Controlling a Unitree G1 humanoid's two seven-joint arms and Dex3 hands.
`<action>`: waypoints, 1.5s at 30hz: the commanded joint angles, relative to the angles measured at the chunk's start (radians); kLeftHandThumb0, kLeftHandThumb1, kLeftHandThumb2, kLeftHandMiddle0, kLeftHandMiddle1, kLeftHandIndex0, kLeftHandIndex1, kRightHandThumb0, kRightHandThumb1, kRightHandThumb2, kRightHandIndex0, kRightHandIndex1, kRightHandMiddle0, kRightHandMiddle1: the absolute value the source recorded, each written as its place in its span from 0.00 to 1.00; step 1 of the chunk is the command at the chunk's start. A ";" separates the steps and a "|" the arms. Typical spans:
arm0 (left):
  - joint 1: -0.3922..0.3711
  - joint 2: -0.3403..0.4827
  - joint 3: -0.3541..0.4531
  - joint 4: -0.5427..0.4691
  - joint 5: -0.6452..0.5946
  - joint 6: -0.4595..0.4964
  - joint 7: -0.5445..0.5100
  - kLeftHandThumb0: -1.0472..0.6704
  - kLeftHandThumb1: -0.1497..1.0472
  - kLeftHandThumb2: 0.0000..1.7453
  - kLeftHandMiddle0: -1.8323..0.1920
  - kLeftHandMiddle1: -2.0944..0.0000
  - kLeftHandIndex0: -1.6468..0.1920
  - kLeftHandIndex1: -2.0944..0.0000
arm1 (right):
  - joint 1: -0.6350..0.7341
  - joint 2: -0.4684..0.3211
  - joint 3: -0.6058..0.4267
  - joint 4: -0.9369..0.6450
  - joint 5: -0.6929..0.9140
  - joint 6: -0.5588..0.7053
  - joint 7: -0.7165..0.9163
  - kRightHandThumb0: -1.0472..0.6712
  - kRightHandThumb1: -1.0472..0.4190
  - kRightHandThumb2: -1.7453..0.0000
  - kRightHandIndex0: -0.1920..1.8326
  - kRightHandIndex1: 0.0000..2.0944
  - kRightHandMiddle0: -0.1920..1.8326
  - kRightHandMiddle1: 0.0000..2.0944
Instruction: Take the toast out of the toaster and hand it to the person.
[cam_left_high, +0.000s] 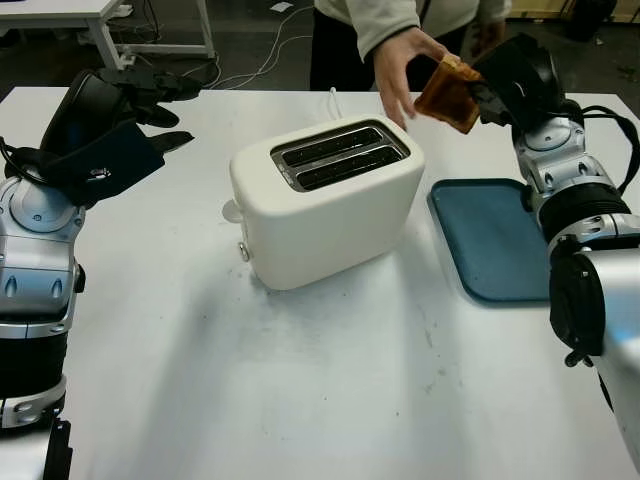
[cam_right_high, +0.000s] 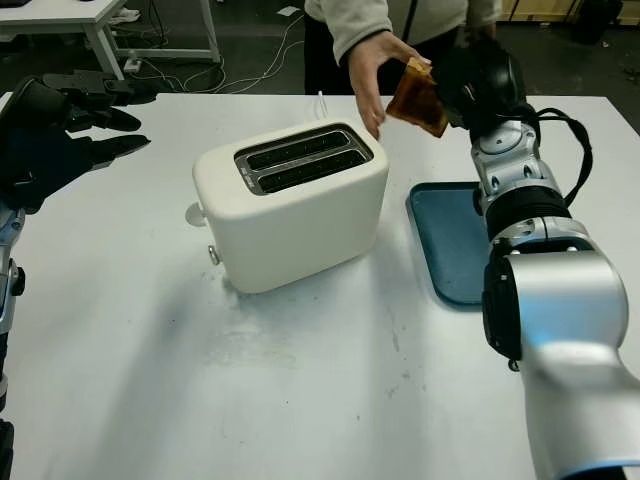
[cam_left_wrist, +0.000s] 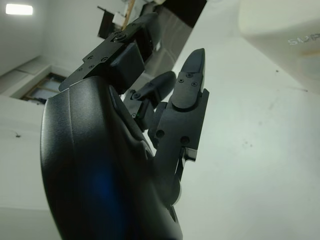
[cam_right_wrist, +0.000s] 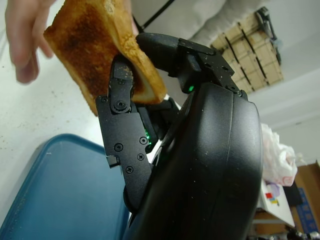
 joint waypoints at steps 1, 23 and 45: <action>-0.004 0.005 -0.006 -0.013 0.010 0.018 -0.004 0.48 0.89 0.01 0.62 0.70 0.48 1.00 | 0.015 0.000 -0.007 0.005 0.012 -0.030 0.012 0.47 0.09 0.80 0.44 0.83 0.39 0.45; 0.002 0.012 -0.006 -0.009 0.010 0.002 -0.003 0.49 0.89 0.01 0.62 0.70 0.48 1.00 | 0.009 0.031 -0.043 0.003 0.063 -0.004 0.062 0.49 0.09 0.78 0.39 0.83 0.22 0.55; 0.172 -0.042 0.080 -0.135 -0.037 -0.060 0.038 0.54 0.89 0.05 0.63 0.67 0.47 1.00 | 0.498 -0.065 -0.021 -0.601 0.118 -0.257 0.184 0.16 0.09 0.70 0.16 0.01 0.16 0.00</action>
